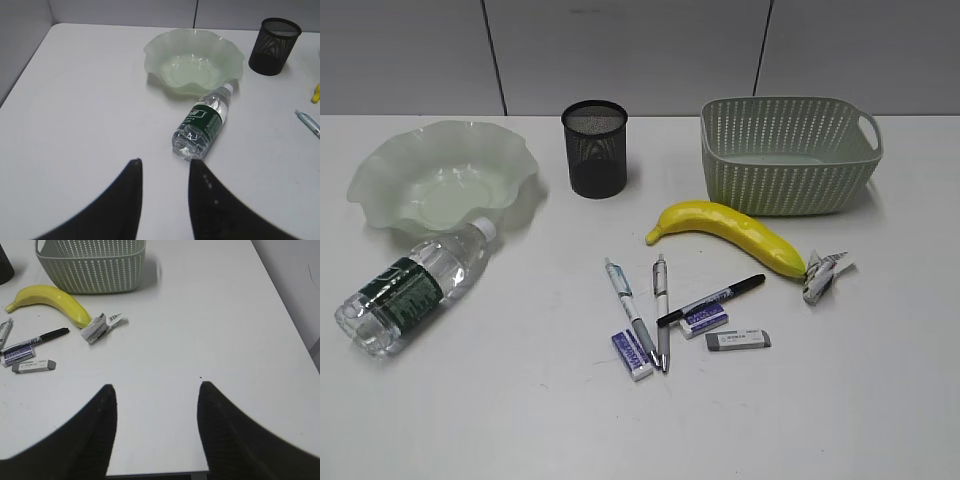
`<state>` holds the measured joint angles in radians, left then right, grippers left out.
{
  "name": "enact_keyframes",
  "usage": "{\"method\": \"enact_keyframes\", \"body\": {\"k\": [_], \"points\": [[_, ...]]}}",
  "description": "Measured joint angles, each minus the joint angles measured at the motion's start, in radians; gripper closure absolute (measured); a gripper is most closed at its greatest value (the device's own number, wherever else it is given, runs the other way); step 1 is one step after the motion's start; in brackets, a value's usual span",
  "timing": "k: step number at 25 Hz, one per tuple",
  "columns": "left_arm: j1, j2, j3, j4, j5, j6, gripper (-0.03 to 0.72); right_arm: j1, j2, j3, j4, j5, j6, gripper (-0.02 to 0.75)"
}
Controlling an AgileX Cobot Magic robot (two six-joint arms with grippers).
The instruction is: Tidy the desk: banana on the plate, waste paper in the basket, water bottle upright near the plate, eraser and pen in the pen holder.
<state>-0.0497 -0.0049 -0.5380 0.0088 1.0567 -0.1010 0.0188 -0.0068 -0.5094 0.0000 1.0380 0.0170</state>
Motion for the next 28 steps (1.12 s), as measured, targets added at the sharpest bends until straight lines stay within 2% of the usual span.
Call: {"method": "enact_keyframes", "body": {"k": [28], "points": [[-0.005,0.0,0.0,0.0,0.0,0.0,0.451,0.0,0.0,0.0,0.0,0.0,0.0,0.319]]}}
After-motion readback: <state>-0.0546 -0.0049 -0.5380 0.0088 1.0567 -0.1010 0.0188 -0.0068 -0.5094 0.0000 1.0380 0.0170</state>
